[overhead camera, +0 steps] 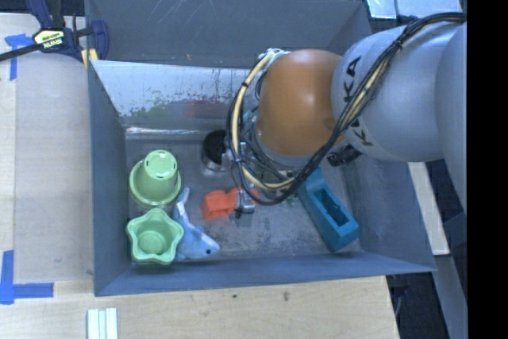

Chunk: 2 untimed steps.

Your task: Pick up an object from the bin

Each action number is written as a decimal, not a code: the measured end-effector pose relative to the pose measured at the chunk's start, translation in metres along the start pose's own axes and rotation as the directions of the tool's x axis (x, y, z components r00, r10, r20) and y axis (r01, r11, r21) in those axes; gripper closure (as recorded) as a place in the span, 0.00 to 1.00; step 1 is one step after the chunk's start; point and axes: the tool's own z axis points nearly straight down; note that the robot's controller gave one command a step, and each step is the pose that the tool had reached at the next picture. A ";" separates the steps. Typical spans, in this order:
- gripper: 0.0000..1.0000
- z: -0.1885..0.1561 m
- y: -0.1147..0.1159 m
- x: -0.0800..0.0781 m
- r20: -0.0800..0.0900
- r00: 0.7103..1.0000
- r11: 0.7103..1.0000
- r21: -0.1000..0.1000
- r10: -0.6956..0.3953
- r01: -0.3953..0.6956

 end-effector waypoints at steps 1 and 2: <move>1.00 0.034 0.002 -0.011 -0.001 1.000 1.000 0.000 0.013 -0.013; 1.00 0.034 0.002 -0.010 -0.001 1.000 1.000 0.000 0.014 -0.014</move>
Offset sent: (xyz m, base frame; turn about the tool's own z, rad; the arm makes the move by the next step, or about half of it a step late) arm 0.0000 0.0000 0.0000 0.0000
